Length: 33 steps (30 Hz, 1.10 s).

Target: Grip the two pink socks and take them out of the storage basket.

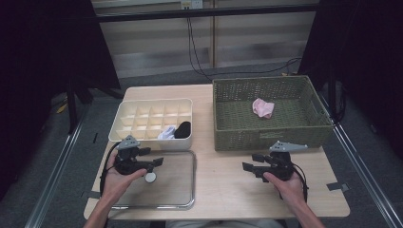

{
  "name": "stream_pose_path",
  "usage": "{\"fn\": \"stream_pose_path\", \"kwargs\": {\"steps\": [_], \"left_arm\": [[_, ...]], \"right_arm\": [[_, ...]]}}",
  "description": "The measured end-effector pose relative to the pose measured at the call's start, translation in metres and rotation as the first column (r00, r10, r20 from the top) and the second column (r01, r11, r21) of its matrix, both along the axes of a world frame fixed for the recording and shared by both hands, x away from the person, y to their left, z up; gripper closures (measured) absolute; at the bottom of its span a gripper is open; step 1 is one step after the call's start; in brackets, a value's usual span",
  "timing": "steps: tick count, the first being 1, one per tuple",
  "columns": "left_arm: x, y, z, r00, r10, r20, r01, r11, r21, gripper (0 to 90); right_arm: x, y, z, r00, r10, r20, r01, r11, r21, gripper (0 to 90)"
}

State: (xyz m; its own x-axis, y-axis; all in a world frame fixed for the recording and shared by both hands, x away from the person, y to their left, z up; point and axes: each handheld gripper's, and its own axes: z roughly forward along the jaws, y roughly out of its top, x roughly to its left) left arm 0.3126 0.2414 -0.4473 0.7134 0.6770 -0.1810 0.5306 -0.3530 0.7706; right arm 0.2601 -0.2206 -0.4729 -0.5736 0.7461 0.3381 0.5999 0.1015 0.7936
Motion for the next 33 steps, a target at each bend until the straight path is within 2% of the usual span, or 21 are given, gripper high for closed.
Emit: {"fn": "stream_pose_path", "kwargs": {"steps": [2, 6, 8, 10, 12, 14, 16, 18, 20, 22, 24, 25, 30, 33], "left_arm": [[-0.007, -0.001, -0.001, 0.9998, 0.003, 0.020, -0.003, 0.9999, 0.013, 26.7], [-0.019, -0.002, -0.002, 0.9994, 0.003, 0.035, -0.004, 0.9998, 0.018, 28.2], [-0.025, -0.003, -0.001, 0.9986, -0.001, 0.053, 0.000, 0.9998, 0.019, 28.5], [-0.031, -0.004, 0.001, 0.9987, -0.006, 0.051, 0.006, 1.0000, 0.001, 28.5], [-0.037, -0.006, 0.002, 0.9980, -0.015, 0.061, 0.015, 0.9999, 0.001, 27.9], [-0.043, -0.009, 0.000, 0.9985, -0.007, 0.053, 0.008, 0.9999, -0.011, 28.2], [-0.047, -0.012, -0.003, 0.9971, -0.005, 0.076, 0.004, 0.9999, 0.012, 31.4], [-0.046, -0.014, -0.007, 0.9968, -0.020, 0.077, 0.019, 0.9998, 0.008, 31.1], [-0.045, -0.015, -0.011, 0.9977, -0.018, 0.066, 0.017, 0.9996, 0.023, 31.1], [-0.044, -0.013, -0.013, 0.9989, -0.018, 0.043, 0.019, 0.9998, -0.007, 29.6], [-0.045, -0.012, -0.014, 0.9987, -0.018, 0.047, 0.018, 0.9998, 0.004, 29.1], [-0.046, -0.012, -0.014, 0.9987, -0.026, 0.044, 0.027, 0.9996, -0.007, 29.0], [-0.047, -0.014, -0.014, 0.9974, -0.063, 0.035, 0.064, 0.9979, -0.015, 25.8], [-0.044, -0.014, -0.016, 0.9967, -0.071, 0.038, 0.071, 0.9975, 0.000, 25.3]], "right_arm": [[0.001, -0.001, 0.000, 1.0000, 0.004, 0.003, -0.004, 1.000, 0.011, 39.9], [0.001, -0.001, 0.002, 0.9999, -0.010, 0.008, 0.010, 1.000, 0.000, 40.7], [0.001, -0.002, 0.004, 0.9994, -0.021, 0.027, 0.021, 1.000, -0.002, 41.5], [0.002, -0.001, 0.007, 0.9986, -0.025, 0.046, 0.025, 1.000, -0.008, 41.5], [0.003, -0.002, 0.010, 0.9978, -0.027, 0.061, 0.027, 1.000, -0.004, 43.2], [0.005, -0.003, 0.015, 0.9982, -0.027, 0.054, 0.027, 1.000, -0.009, 43.6], [0.007, -0.005, 0.021, 0.9987, -0.025, 0.045, 0.025, 1.000, -0.018, 44.4], [0.010, -0.007, 0.027, 0.9995, -0.007, 0.031, 0.008, 1.000, -0.013, 48.3], [0.013, -0.008, 0.035, 0.9996, -0.001, 0.028, 0.001, 1.000, -0.008, 47.2], [0.016, -0.011, 0.044, 0.9993, 0.005, 0.037, -0.005, 1.000, -0.002, 47.0], [0.021, -0.014, 0.054, 0.9989, -0.003, 0.046, 0.003, 1.000, 0.001, 46.2], [0.023, -0.016, 0.059, 0.9987, -0.003, 0.051, 0.003, 1.000, 0.002, 46.1], [0.045, -0.022, 0.077, 0.9992, 0.006, 0.039, -0.005, 1.000, -0.028, 44.1], [0.062, -0.023, 0.085, 0.9994, 0.018, 0.031, -0.016, 0.999, -0.043, 43.8]]}}
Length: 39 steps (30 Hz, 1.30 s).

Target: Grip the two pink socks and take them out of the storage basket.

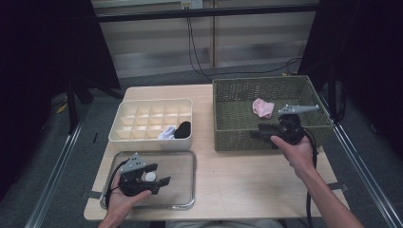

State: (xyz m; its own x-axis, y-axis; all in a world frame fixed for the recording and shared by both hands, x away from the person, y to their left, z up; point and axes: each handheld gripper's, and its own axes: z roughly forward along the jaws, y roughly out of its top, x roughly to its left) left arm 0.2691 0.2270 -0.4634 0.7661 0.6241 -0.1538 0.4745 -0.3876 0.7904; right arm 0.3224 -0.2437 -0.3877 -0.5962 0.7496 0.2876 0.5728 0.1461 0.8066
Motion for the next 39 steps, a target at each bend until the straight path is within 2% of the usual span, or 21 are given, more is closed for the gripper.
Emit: {"fn": "stream_pose_path", "kwargs": {"steps": [3, 6, 11, 15, 22, 28, 31, 33, 35, 37, 39], "left_arm": [[0.003, 0.000, -0.002, 0.9998, 0.004, -0.020, -0.004, 0.9999, -0.014, 24.7], [0.005, 0.000, -0.002, 0.9995, 0.008, -0.030, -0.008, 1.0000, -0.005, 24.7], [0.006, -0.001, -0.003, 0.9995, 0.009, -0.031, -0.009, 0.9999, -0.008, 24.6], [0.006, -0.001, -0.002, 0.9998, 0.010, -0.020, -0.011, 0.9999, -0.002, 24.6], [0.006, 0.000, -0.002, 0.9998, 0.009, -0.019, -0.009, 1.0000, 0.001, 24.6], [0.007, 0.002, -0.002, 0.9997, 0.012, -0.023, -0.012, 0.9999, -0.007, 24.6], [0.006, 0.002, -0.002, 0.9998, 0.011, -0.019, -0.011, 0.9999, -0.004, 24.6], [0.006, 0.002, -0.002, 0.9998, 0.012, -0.017, -0.012, 0.9999, -0.002, 24.6], [0.007, 0.002, -0.002, 0.9998, 0.011, -0.018, -0.011, 0.9999, 0.001, 24.6], [0.006, 0.002, -0.002, 0.9998, 0.011, -0.015, -0.011, 0.9999, 0.003, 24.6], [0.006, 0.003, -0.002, 0.9998, 0.012, -0.014, -0.012, 0.9999, 0.006, 24.6]], "right_arm": [[0.020, -0.002, 0.005, 0.9998, 0.015, -0.011, -0.015, 1.000, -0.018, 43.9], [0.039, -0.003, 0.007, 0.9995, 0.023, -0.020, -0.024, 0.999, -0.024, 44.0], [0.065, 0.002, 0.008, 0.9984, 0.047, -0.031, -0.049, 0.996, -0.072, 44.2], [0.083, 0.006, 0.006, 0.9977, 0.052, -0.044, -0.056, 0.994, -0.090, 45.2], [0.107, 0.014, -0.004, 0.9951, 0.062, -0.076, -0.072, 0.989, -0.129, 47.2], [0.123, 0.016, -0.008, 0.9946, 0.042, -0.095, -0.057, 0.985, -0.163, 47.4], [0.133, 0.018, -0.011, 0.9909, 0.058, -0.121, -0.081, 0.978, -0.191, 47.4], [0.139, 0.019, -0.012, 0.9907, 0.050, -0.126, -0.077, 0.974, -0.213, 46.7], [0.145, 0.019, -0.015, 0.9875, 0.051, -0.149, -0.081, 0.976, -0.203, 47.2], [0.149, 0.021, -0.021, 0.9830, 0.060, -0.174, -0.097, 0.972, -0.214, 47.1], [0.153, 0.024, -0.028, 0.9692, 0.082, -0.232, -0.136, 0.964, -0.228, 46.4]]}}
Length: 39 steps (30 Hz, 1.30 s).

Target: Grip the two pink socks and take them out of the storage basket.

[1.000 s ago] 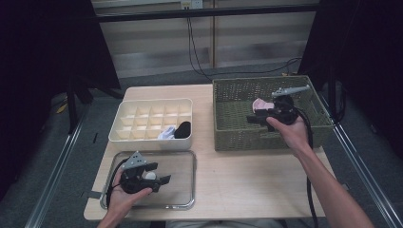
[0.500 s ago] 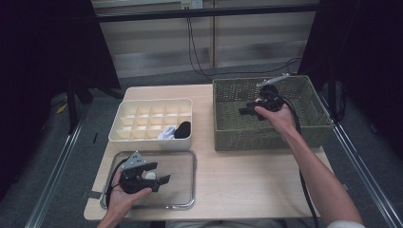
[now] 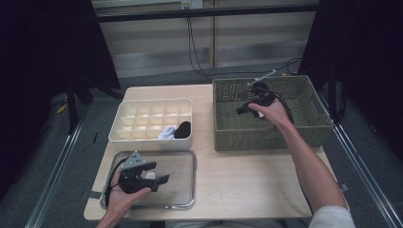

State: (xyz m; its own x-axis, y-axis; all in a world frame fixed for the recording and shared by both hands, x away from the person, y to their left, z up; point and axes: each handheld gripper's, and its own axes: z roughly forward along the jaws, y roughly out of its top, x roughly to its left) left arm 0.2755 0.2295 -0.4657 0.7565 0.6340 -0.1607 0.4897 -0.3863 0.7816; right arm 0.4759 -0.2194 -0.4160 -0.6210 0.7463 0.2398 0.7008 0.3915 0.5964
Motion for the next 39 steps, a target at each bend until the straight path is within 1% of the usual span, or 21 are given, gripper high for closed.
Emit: {"fn": "stream_pose_path", "kwargs": {"steps": [2, 4, 6, 8, 9, 10, 15, 16, 17, 20, 21, 22, 24, 25, 27, 29, 30, 31, 34, 37, 39], "left_arm": [[0.000, 0.000, 0.000, 1.0000, 0.000, 0.000, 0.000, 1.0000, 0.004, 24.6], [0.000, -0.001, -0.001, 1.0000, -0.001, -0.003, 0.001, 1.0000, 0.006, 24.6], [0.001, -0.001, -0.001, 1.0000, -0.003, -0.003, 0.003, 0.9999, 0.011, 24.6], [0.001, -0.002, -0.002, 1.0000, -0.005, -0.002, 0.005, 0.9998, 0.018, 24.5], [0.001, -0.002, -0.002, 1.0000, -0.006, -0.003, 0.006, 0.9999, 0.015, 24.5], [0.001, -0.003, -0.002, 1.0000, -0.007, -0.003, 0.007, 0.9997, 0.022, 24.5], [0.000, -0.004, -0.002, 0.9999, -0.013, -0.003, 0.013, 0.9997, 0.020, 24.4], [0.000, -0.004, -0.002, 0.9999, -0.014, -0.002, 0.014, 0.9997, 0.021, 24.4], [0.000, -0.004, -0.003, 0.9999, -0.016, -0.002, 0.016, 0.9997, 0.020, 24.4], [0.000, -0.004, -0.003, 0.9999, -0.014, -0.004, 0.014, 0.9996, 0.025, 24.4], [0.000, -0.004, -0.003, 0.9999, -0.017, -0.003, 0.017, 0.9995, 0.026, 24.4], [-0.001, -0.004, -0.003, 0.9998, -0.019, -0.001, 0.019, 0.9995, 0.024, 24.4], [0.000, -0.003, -0.003, 0.9999, -0.017, 0.000, 0.017, 0.9996, 0.022, 24.4], [-0.001, -0.003, -0.003, 0.9999, -0.015, -0.001, 0.015, 0.9997, 0.017, 24.4], [0.000, -0.002, -0.003, 0.9999, -0.015, -0.004, 0.015, 0.9997, 0.021, 24.4], [0.000, -0.003, -0.004, 0.9999, -0.012, -0.002, 0.012, 0.9997, 0.021, 24.4], [0.000, -0.003, -0.004, 0.9999, -0.011, -0.002, 0.012, 0.9997, 0.022, 24.3], [0.000, -0.002, -0.003, 0.9999, -0.015, 0.004, 0.015, 0.9995, 0.029, 24.4], [-0.001, -0.003, -0.004, 0.9999, -0.017, -0.001, 0.017, 0.9995, 0.025, 24.3], [-0.001, -0.003, -0.004, 0.9999, -0.013, 0.000, 0.013, 0.9995, 0.028, 24.3], [-0.001, -0.003, -0.004, 0.9999, -0.013, -0.002, 0.013, 0.9996, 0.025, 24.4]], "right_arm": [[0.003, 0.002, -0.005, 0.9990, 0.026, -0.036, -0.026, 1.000, -0.001, 45.2], [0.006, 0.005, -0.010, 0.9952, 0.050, -0.084, -0.052, 0.998, -0.019, 43.4], [0.009, 0.006, -0.015, 0.9900, 0.080, -0.116, -0.082, 0.996, -0.015, 41.8], [0.011, 0.008, -0.022, 0.9830, 0.085, -0.162, -0.092, 0.995, -0.034, 39.1], [0.010, 0.009, -0.026, 0.9789, 0.097, -0.180, -0.108, 0.993, -0.051, 40.7], [0.011, 0.010, -0.028, 0.9721, 0.116, -0.204, -0.128, 0.990, -0.050, 40.9], [0.011, 0.016, -0.036, 0.9622, 0.122, -0.243, -0.148, 0.985, -0.088, 40.8], [0.011, 0.017, -0.037, 0.9591, 0.137, -0.248, -0.166, 0.981, -0.101, 41.0], [0.011, 0.018, -0.039, 0.9560, 0.139, -0.258, -0.169, 0.981, -0.096, 41.2], [0.011, 0.022, -0.044, 0.9475, 0.139, -0.288, -0.189, 0.970, -0.155, 42.8], [0.011, 0.023, -0.045, 0.9411, 0.149, -0.304, -0.206, 0.964, -0.166, 42.8], [0.011, 0.025, -0.045, 0.9418, 0.146, -0.303, -0.208, 0.961, -0.183, 44.4], [0.011, 0.026, -0.047, 0.9324, 0.152, -0.328, -0.222, 0.956, -0.189, 46.6], [0.011, 0.027, -0.047, 0.9325, 0.148, -0.329, -0.226, 0.951, -0.213, 50.6], [0.011, 0.029, -0.051, 0.9254, 0.163, -0.342, -0.249, 0.941, -0.227, 57.9], [0.011, 0.030, -0.052, 0.9171, 0.168, -0.362, -0.262, 0.938, -0.229, 67.0], [0.012, 0.030, -0.052, 0.9178, 0.173, -0.358, -0.266, 0.936, -0.232, 73.2], [0.012, 0.030, -0.051, 0.9143, 0.174, -0.366, -0.265, 0.940, -0.215, 77.1], [0.013, 0.028, -0.048, 0.9187, 0.168, -0.358, -0.251, 0.947, -0.200, 86.7], [0.013, 0.026, -0.043, 0.9316, 0.154, -0.329, -0.226, 0.955, -0.194, 87.8], [0.013, 0.024, -0.039, 0.9446, 0.138, -0.298, -0.194, 0.967, -0.167, 88.1]]}}
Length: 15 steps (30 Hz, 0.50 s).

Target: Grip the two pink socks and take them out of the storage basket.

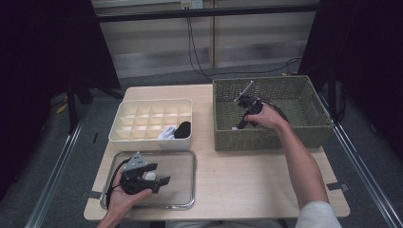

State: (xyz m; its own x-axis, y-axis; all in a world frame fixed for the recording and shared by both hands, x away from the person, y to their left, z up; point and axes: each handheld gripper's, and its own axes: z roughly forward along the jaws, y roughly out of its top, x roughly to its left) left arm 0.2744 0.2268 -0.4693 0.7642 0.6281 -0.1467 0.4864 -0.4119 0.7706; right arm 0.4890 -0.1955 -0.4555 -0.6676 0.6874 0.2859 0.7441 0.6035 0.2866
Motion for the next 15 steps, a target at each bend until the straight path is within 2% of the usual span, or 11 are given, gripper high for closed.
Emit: {"fn": "stream_pose_path", "kwargs": {"steps": [1, 4, 6, 8, 9, 13, 14, 15], "left_arm": [[0.000, 0.000, 0.000, 1.0000, -0.001, 0.000, 0.001, 1.0000, -0.001, 24.3], [0.000, 0.000, 0.000, 1.0000, 0.001, 0.000, -0.001, 1.0000, -0.004, 24.4], [0.000, 0.000, 0.000, 1.0000, 0.000, 0.000, 0.000, 1.0000, -0.003, 24.3], [0.000, 0.000, 0.000, 1.0000, 0.002, 0.000, -0.002, 1.0000, -0.003, 24.4], [0.000, 0.000, 0.000, 1.0000, 0.001, 0.000, -0.001, 1.0000, -0.001, 24.4], [0.000, 0.001, 0.000, 1.0000, 0.003, 0.001, -0.003, 1.0000, -0.005, 24.4], [0.000, 0.001, 0.000, 1.0000, 0.003, 0.000, -0.003, 1.0000, -0.006, 24.4], [0.000, 0.001, 0.000, 1.0000, 0.002, 0.000, -0.002, 1.0000, -0.006, 24.4]], "right_arm": [[0.001, -0.002, 0.002, 0.9995, -0.003, 0.030, 0.003, 1.000, 0.011, 88.2], [0.000, -0.006, 0.007, 0.9967, -0.031, 0.075, 0.027, 0.999, 0.046, 88.4], [0.000, -0.007, 0.010, 0.9952, -0.049, 0.085, 0.043, 0.996, 0.073, 88.5], [0.000, -0.008, 0.011, 0.9941, -0.042, 0.100, 0.036, 0.997, 0.062, 88.6], [0.000, -0.007, 0.012, 0.9933, -0.052, 0.103, 0.045, 0.996, 0.073, 88.6], [0.000, -0.013, 0.018, 0.9842, -0.097, 0.148, 0.080, 0.990, 0.118, 88.6], [0.000, -0.014, 0.020, 0.9832, -0.112, 0.144, 0.093, 0.987, 0.133, 88.6], [0.000, -0.015, 0.020, 0.9802, -0.114, 0.162, 0.094, 0.987, 0.130, 88.6]]}}
